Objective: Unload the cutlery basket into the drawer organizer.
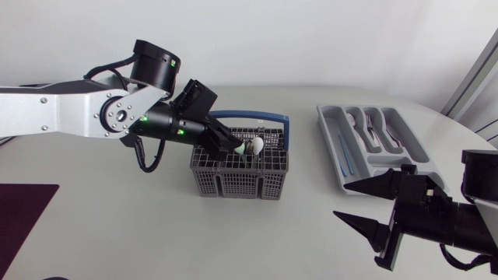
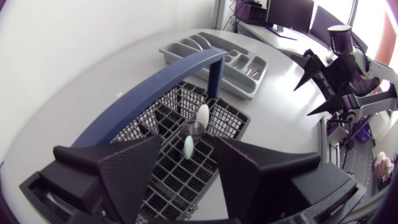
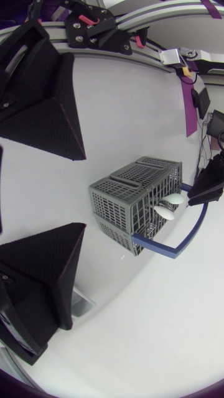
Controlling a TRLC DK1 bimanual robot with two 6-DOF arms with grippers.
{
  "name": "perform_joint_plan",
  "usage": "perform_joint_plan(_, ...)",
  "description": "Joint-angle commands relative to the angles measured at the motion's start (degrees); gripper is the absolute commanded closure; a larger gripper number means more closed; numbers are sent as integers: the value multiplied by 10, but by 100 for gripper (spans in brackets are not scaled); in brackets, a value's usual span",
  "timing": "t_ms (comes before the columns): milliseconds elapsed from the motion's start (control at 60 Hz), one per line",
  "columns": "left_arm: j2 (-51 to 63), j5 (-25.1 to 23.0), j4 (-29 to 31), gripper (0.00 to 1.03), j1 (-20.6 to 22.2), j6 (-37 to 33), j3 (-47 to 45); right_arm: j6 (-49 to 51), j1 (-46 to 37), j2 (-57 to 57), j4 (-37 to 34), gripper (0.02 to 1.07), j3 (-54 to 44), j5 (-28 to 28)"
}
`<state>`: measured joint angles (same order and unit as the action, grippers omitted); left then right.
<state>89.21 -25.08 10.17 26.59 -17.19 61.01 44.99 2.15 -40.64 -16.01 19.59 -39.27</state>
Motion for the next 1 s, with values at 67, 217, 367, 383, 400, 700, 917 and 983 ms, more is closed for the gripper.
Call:
perform_joint_plan(67, 10, -5, -25, 30, -10, -15, -17, -1, 2, -10, 14, 34, -15, -1)
perform_joint_plan(217, 9, -5, -38, 30, -11, -20, -32, -1, 2, -13, 18, 34, -18, -1)
perform_joint_plan(367, 9, -5, -44, 30, -12, -28, -49, -1, 3, -13, 19, 34, -21, -1)
perform_joint_plan(383, 9, -5, -45, 30, -12, -28, -49, -1, 3, -13, 20, 34, -21, -1)
perform_joint_plan(400, 9, -5, -45, 30, -13, -28, -50, -1, 3, -13, 20, 34, -21, -1)
perform_joint_plan(700, 14, -5, -67, 30, -14, -28, -66, -4, 3, -15, 24, 34, -22, -1)
perform_joint_plan(917, 16, -5, -97, 30, -7, -28, -86, -4, 3, -14, 24, 34, -26, -1)
perform_joint_plan(983, 16, -4, -107, 30, -6, -28, -92, -4, 3, -14, 25, 34, -27, -1)
